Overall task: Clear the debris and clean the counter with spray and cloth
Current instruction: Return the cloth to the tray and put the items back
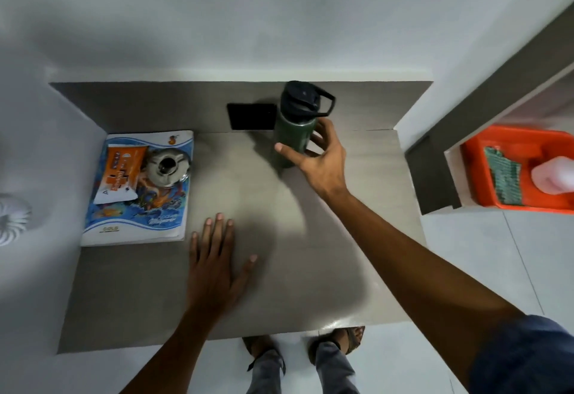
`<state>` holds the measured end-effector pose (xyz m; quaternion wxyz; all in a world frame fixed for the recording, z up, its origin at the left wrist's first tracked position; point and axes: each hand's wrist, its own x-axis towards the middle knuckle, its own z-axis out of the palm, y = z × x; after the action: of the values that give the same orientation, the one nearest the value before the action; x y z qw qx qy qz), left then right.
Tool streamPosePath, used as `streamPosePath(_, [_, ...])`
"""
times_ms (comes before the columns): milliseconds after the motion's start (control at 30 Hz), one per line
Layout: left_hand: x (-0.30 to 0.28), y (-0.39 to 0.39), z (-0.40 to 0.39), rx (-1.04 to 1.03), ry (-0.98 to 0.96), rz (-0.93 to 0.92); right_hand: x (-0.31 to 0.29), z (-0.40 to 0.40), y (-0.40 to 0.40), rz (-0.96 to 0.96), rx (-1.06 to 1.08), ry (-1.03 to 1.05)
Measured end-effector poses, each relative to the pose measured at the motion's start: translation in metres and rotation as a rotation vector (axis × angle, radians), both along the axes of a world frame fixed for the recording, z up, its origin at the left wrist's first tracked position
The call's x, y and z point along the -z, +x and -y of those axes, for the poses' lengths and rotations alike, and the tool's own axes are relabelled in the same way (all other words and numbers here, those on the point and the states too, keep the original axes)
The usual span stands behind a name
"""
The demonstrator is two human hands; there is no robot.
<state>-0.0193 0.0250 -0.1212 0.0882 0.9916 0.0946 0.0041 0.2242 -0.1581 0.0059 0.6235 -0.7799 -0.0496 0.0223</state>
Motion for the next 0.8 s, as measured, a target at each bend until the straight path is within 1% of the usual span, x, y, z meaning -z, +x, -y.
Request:
streamPosePath(200, [-0.006, 0.001, 0.002, 0.002, 0.006, -0.017, -0.01, 0.098, 0.029, -0.029, 0.183, -0.036])
streamPosePath(367, [-0.01, 0.002, 0.007, -0.008, -0.002, -0.029, -0.012, 0.147, 0.054, -0.03, 0.26, -0.076])
streamPosePath(533, [-0.013, 0.004, 0.01, -0.023, -0.004, -0.024, -0.003, 0.17, 0.063, -0.064, 0.286, -0.085])
streamPosePath(800, [-0.017, 0.005, 0.014, -0.028, -0.004, -0.001, 0.014, 0.172, 0.061, -0.097, 0.254, -0.114])
